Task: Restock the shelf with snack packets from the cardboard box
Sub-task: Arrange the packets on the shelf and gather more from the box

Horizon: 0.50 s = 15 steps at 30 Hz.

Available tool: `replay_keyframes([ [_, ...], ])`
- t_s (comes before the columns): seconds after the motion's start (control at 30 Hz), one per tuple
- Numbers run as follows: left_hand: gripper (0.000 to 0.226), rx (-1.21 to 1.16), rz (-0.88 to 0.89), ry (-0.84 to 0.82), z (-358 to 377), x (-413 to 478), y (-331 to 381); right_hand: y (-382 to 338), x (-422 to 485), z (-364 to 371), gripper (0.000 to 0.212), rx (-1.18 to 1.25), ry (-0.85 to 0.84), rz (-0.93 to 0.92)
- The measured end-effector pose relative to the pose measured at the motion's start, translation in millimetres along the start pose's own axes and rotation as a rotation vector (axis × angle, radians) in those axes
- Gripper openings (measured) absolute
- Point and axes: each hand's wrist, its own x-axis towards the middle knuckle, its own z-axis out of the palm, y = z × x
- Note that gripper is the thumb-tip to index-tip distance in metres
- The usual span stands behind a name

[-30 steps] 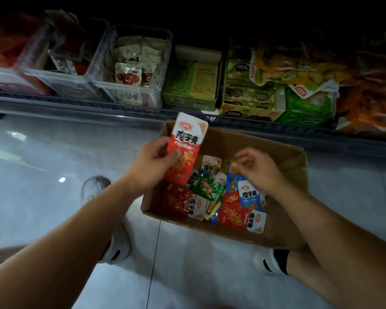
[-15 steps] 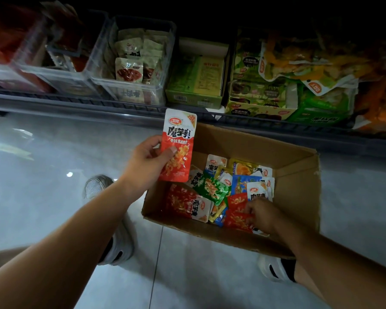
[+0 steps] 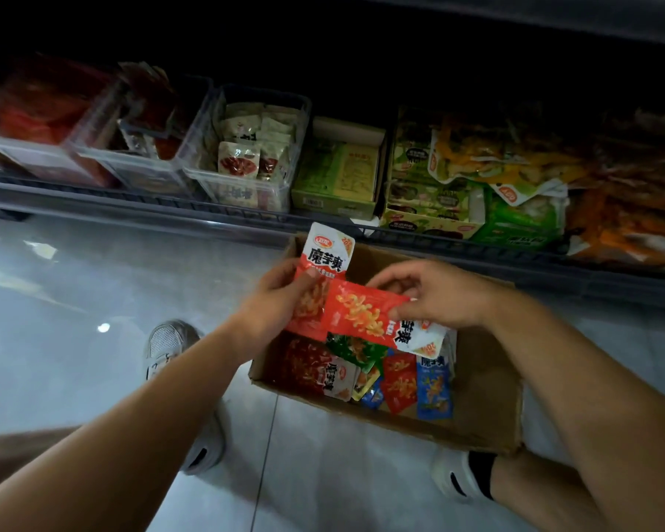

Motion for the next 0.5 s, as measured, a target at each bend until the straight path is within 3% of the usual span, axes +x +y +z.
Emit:
replay_keyframes([
  [0.1, 0.047, 0.112, -0.027, -0.178, 3.4, -9.4, 6.9, -18.0, 1.7, 8.7, 0.041, -0.036, 0.115, -0.047],
  [0.2, 0.046, 0.315, -0.009, -0.297, 1.5, -12.5, 12.2, -23.1, 4.0, 15.7, 0.038, 0.005, 0.245, -0.101],
  [0.3, 0.04, 0.278, 0.027, -0.227, -3.2, -6.3, 8.2, -11.5, 12.8, 18.2, 0.031, 0.188, 0.477, -0.158],
  [0.37, 0.035, 0.119, 0.025, -0.104, -10.3, 0.4, 3.9, 12.2, 21.0, 18.7, 0.021, 0.331, 0.647, -0.1],
  [0.4, 0.033, 0.045, 0.022, -0.043, -14.3, 2.8, 2.2, 31.6, 25.5, 20.3, 0.018, 0.288, 0.68, -0.051],
  [0.5, 0.033, -0.013, 0.022, 0.038, -26.3, 9.3, -6.9, 107.8, 31.5, 42.7, 0.023, -0.065, 0.427, 0.15],
])
